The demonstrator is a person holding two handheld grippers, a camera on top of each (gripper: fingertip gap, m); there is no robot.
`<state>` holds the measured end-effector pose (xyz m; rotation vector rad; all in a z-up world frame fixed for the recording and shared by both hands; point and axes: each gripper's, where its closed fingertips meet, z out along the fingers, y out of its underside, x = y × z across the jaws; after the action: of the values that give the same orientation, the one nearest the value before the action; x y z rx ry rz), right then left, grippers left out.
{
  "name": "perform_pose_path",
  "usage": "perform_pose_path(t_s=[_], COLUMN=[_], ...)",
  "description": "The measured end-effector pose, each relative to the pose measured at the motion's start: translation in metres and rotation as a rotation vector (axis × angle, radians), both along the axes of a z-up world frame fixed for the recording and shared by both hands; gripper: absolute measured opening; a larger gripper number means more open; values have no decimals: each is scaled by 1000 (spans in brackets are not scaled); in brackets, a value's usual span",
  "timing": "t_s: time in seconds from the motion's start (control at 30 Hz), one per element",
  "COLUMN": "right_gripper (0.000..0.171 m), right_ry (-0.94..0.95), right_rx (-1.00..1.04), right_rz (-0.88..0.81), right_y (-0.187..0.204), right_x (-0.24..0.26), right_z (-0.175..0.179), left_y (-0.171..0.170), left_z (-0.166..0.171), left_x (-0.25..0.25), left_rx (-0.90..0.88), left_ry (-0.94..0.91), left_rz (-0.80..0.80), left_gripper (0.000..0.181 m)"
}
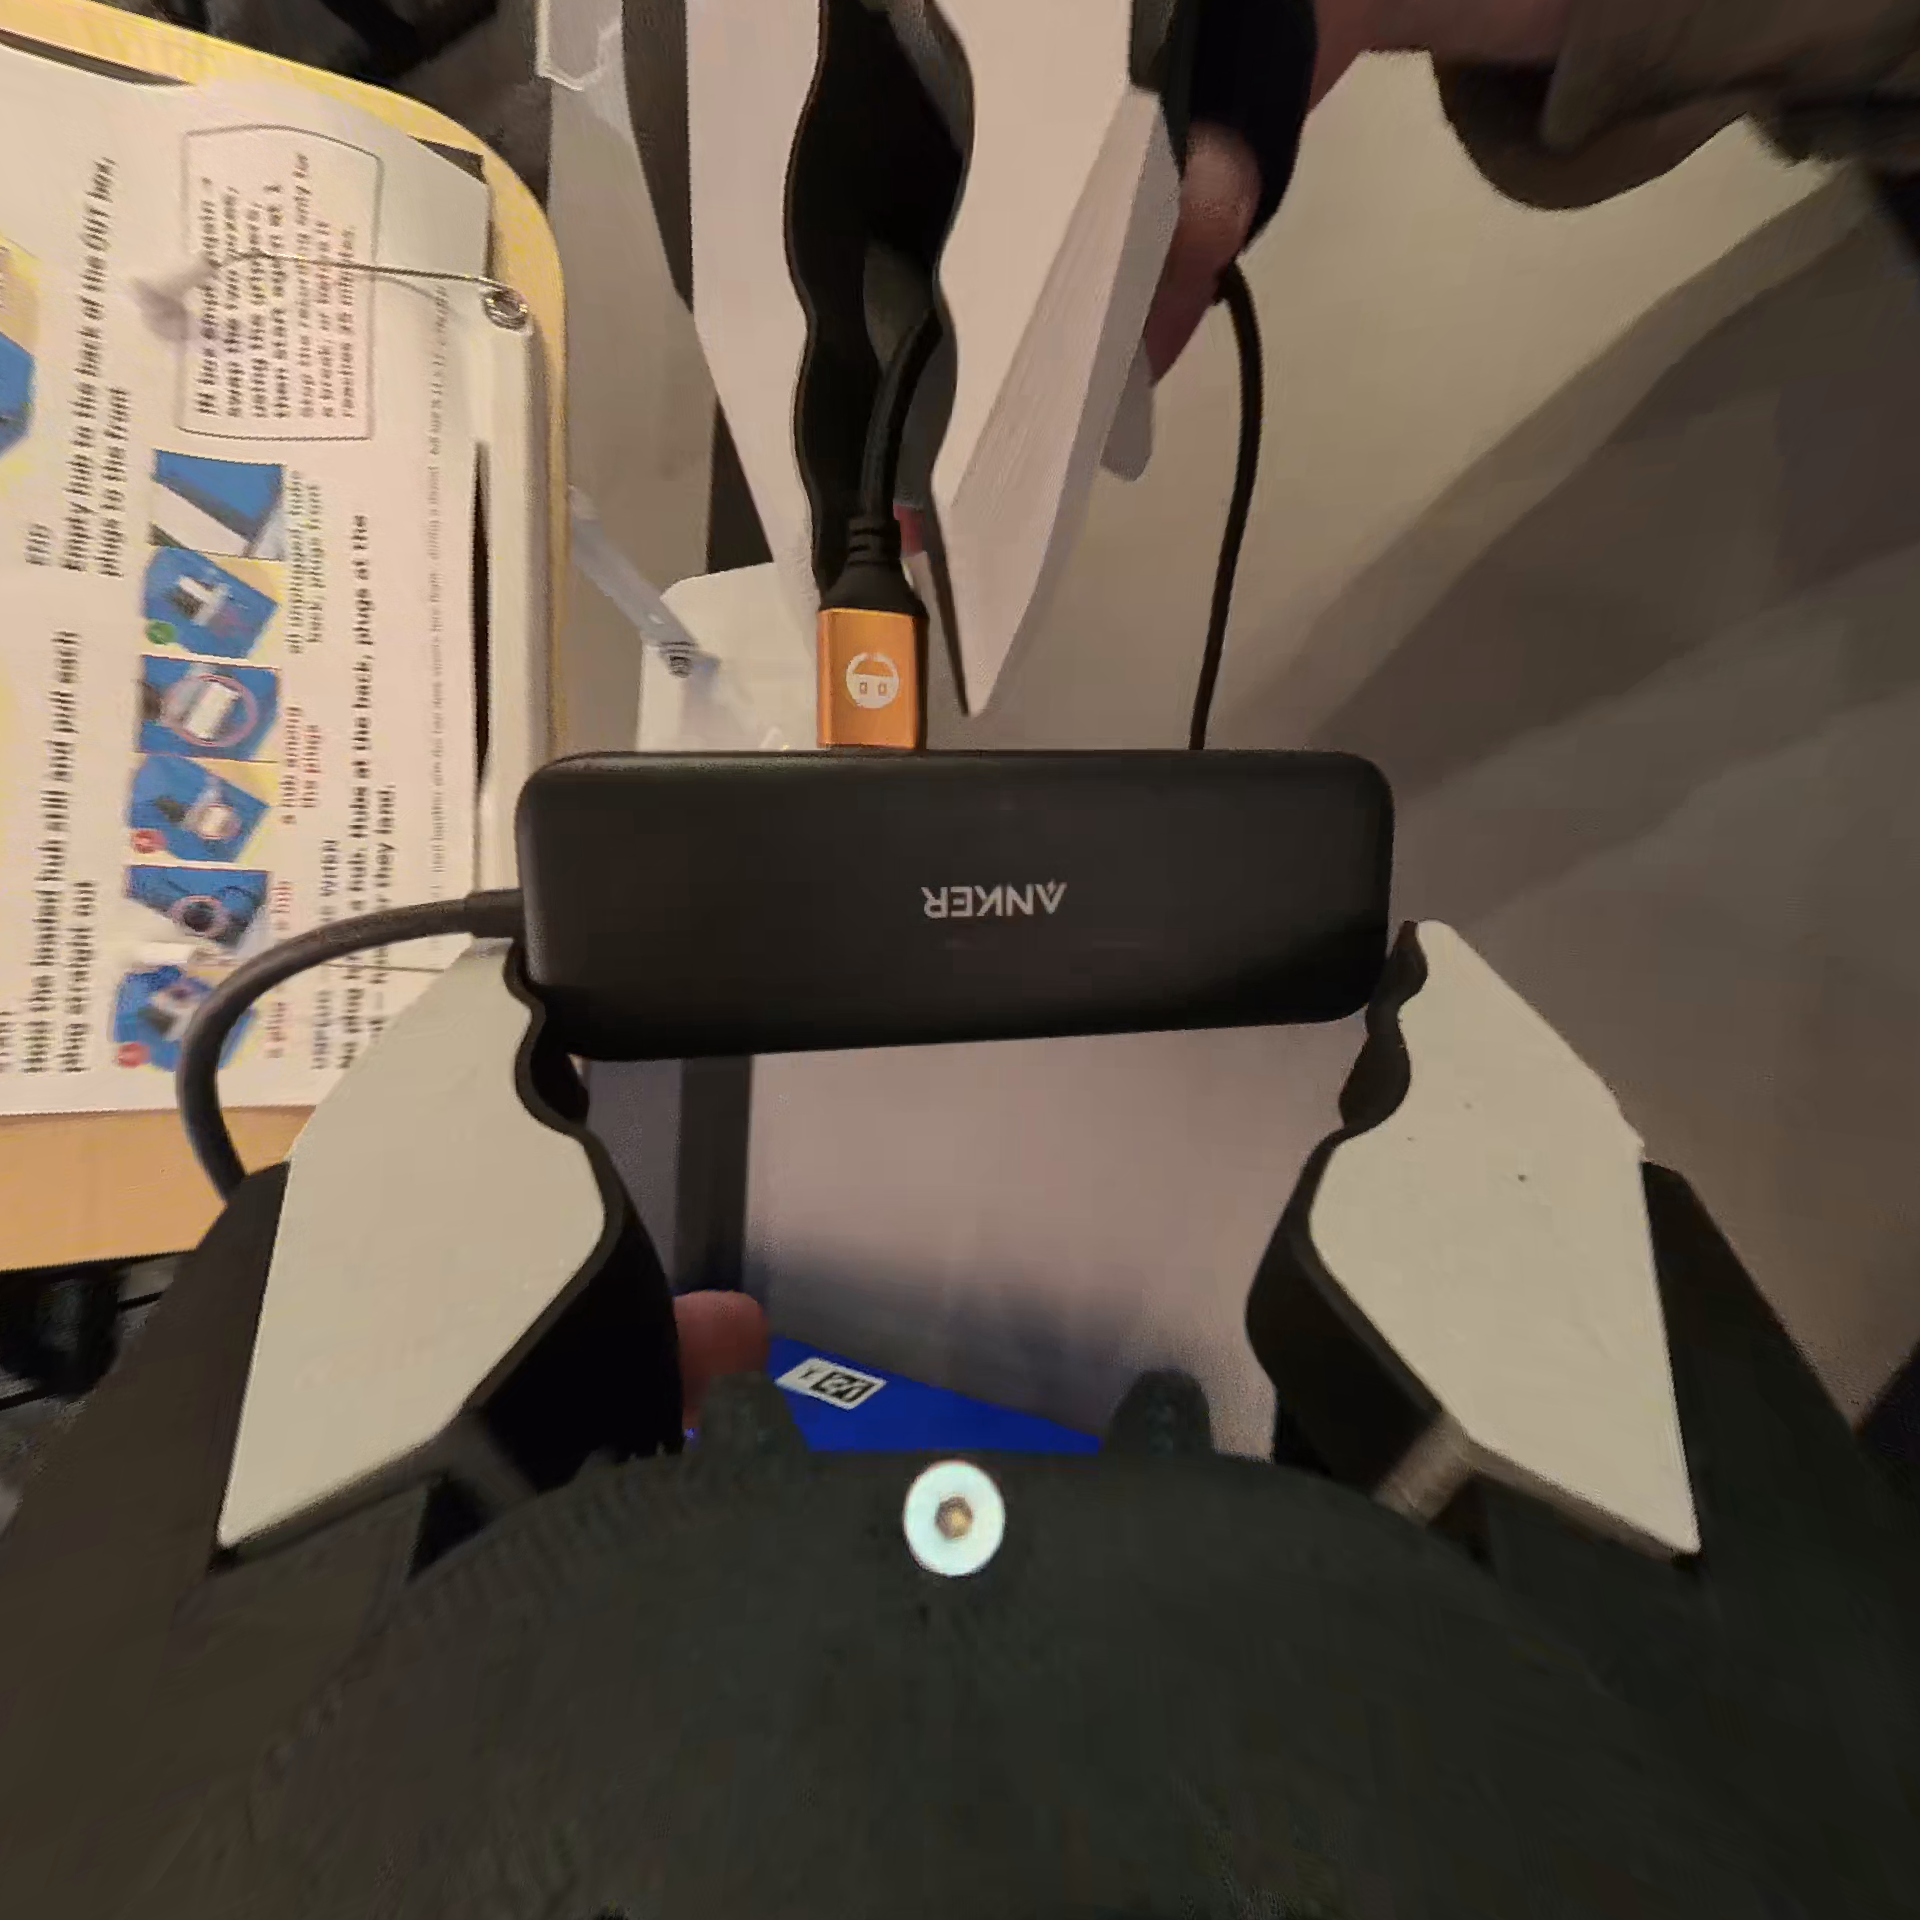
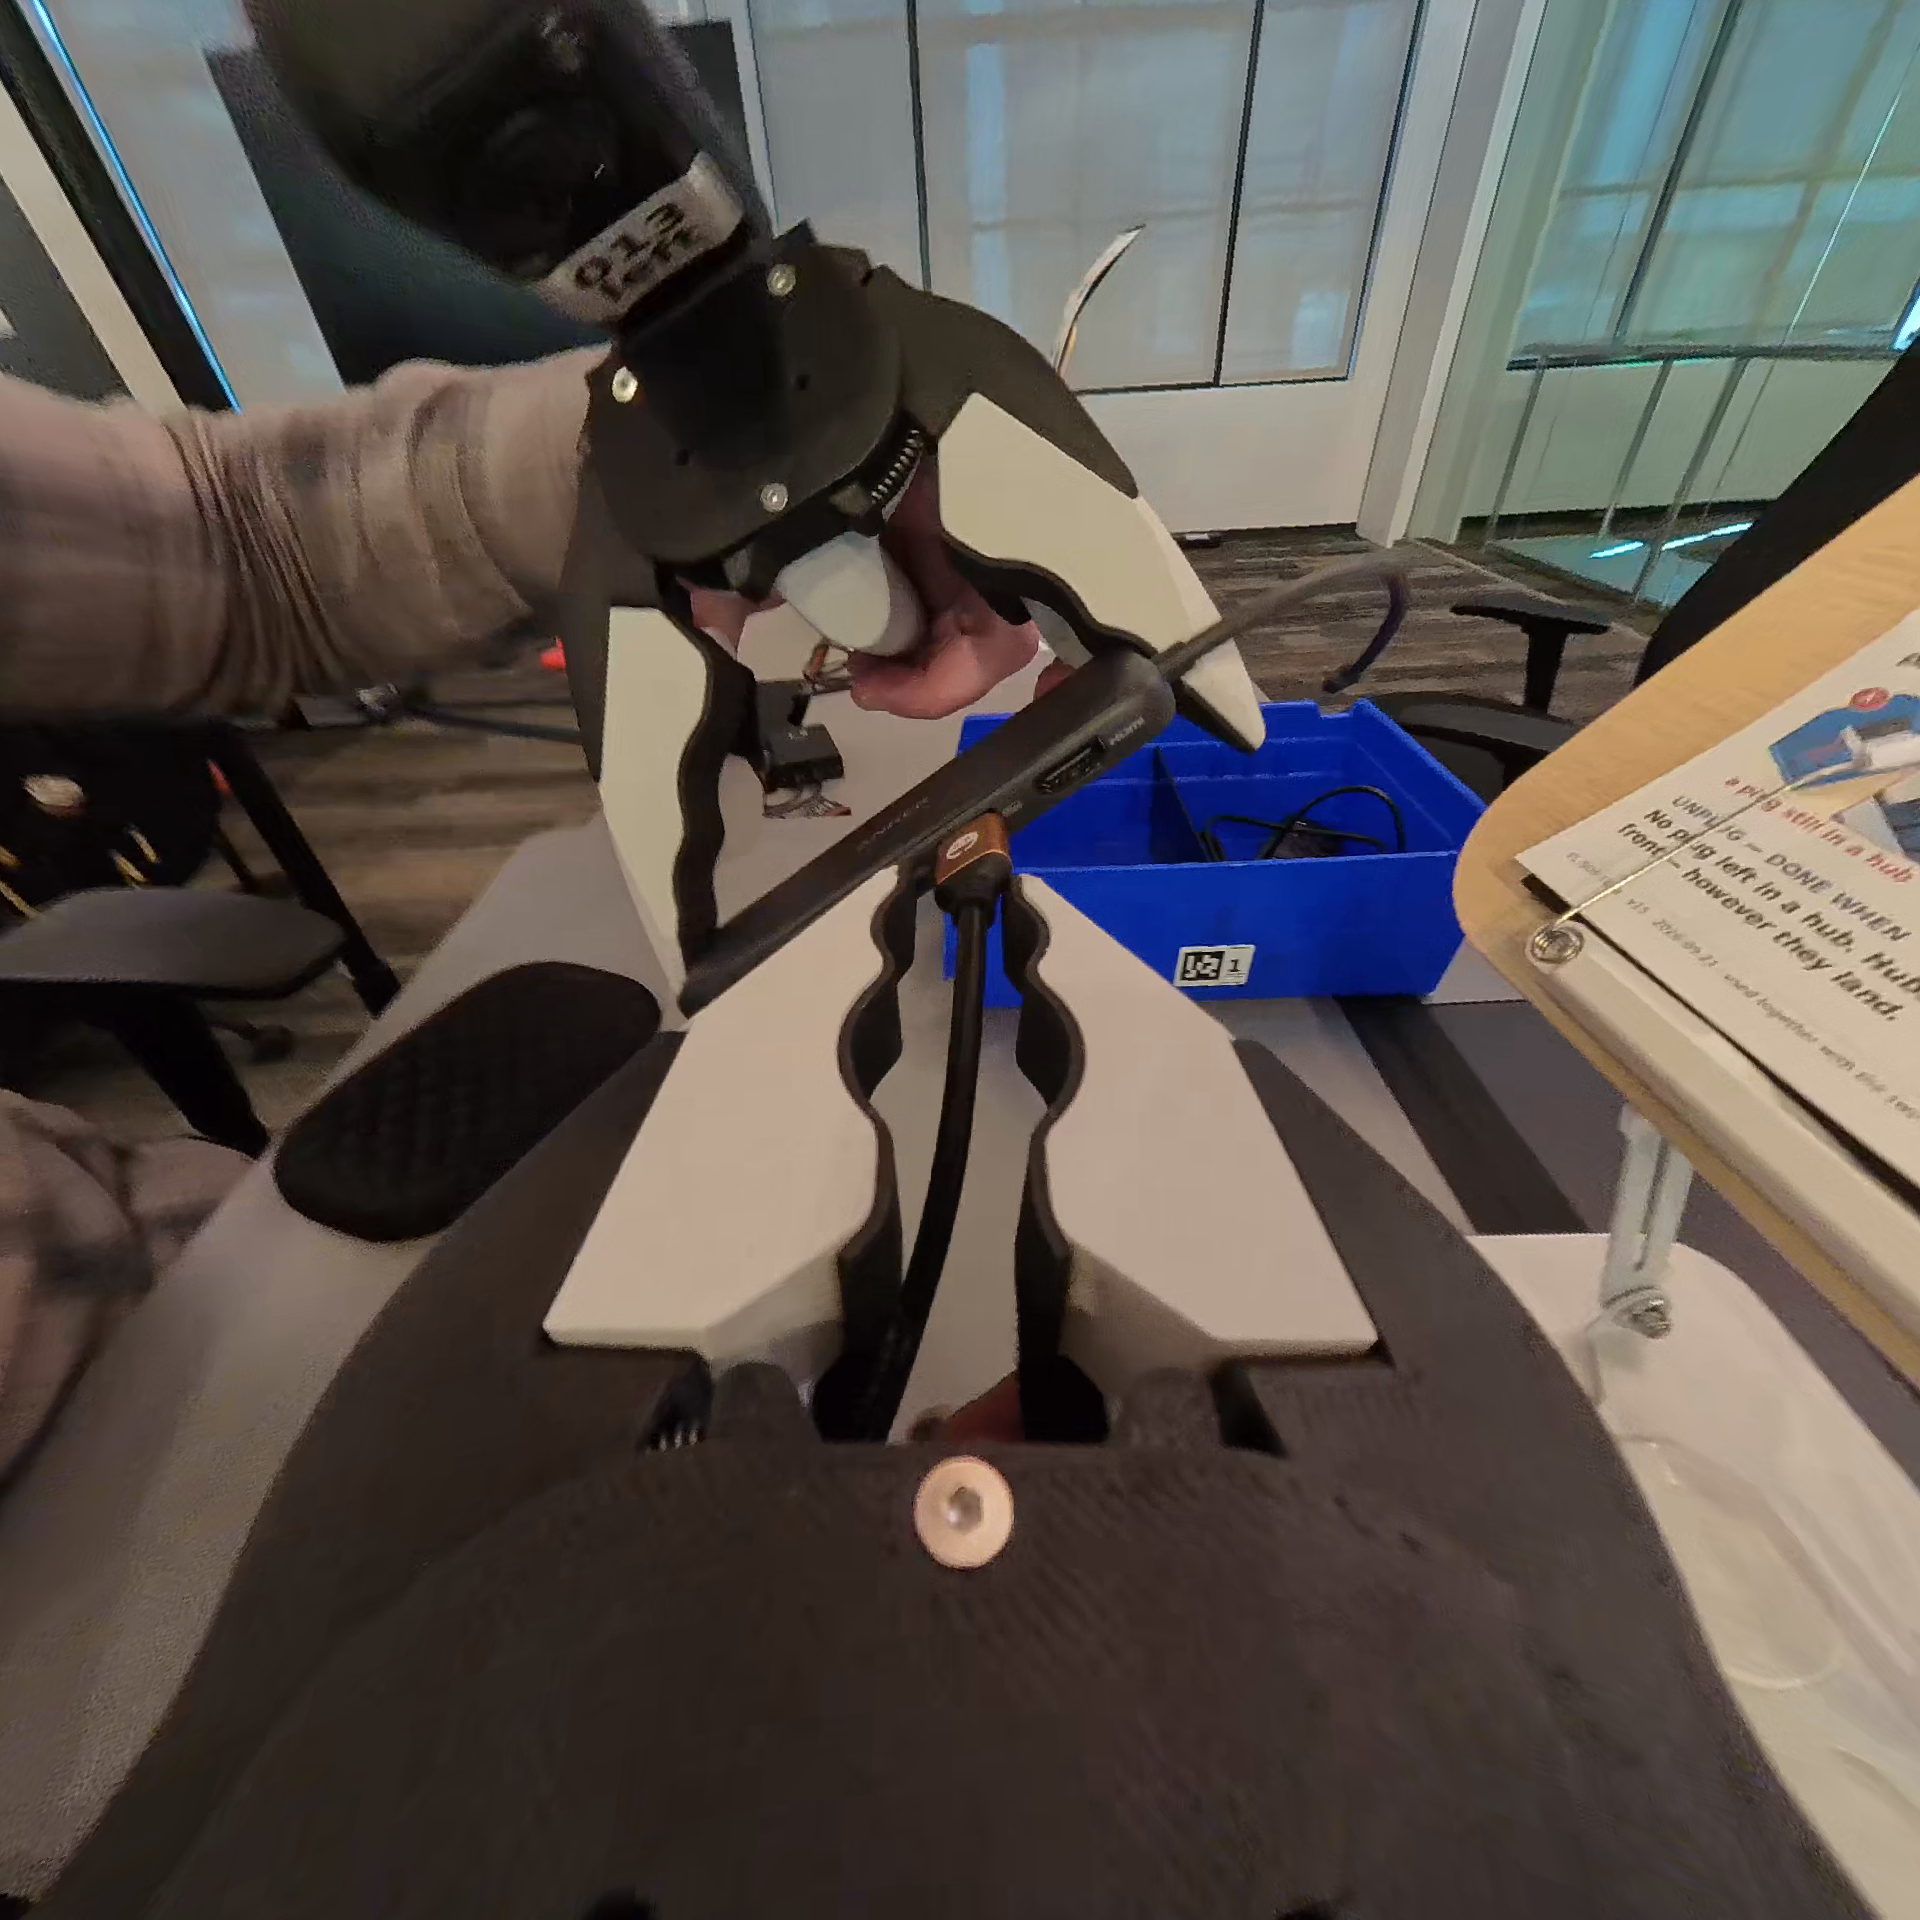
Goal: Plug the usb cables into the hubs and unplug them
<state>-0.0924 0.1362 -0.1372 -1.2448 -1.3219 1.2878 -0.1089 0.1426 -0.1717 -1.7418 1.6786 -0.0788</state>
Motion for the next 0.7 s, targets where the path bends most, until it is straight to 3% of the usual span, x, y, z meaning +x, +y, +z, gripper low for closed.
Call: perform_pose_path(t_s=[0.27, 0.43, 0.7], right_gripper=[7, 39, 13], right_ry=[-20, -91, -90], right_rx=[229, 304, 312], right_rz=[4, 28, 59], right_y=[-8, -10, -12], right_x=[3, 5, 1], right_z=[-7, -28, -37], left_y=[-25, -29, -33], left_z=[-14, -26, -30], left_x=[9, 11, 14], left_rx=[-254, -332, -391], left_ry=[-119, -166, -226], left_rz=[-41, -48, -58], left_gripper=[140, 140, 140])
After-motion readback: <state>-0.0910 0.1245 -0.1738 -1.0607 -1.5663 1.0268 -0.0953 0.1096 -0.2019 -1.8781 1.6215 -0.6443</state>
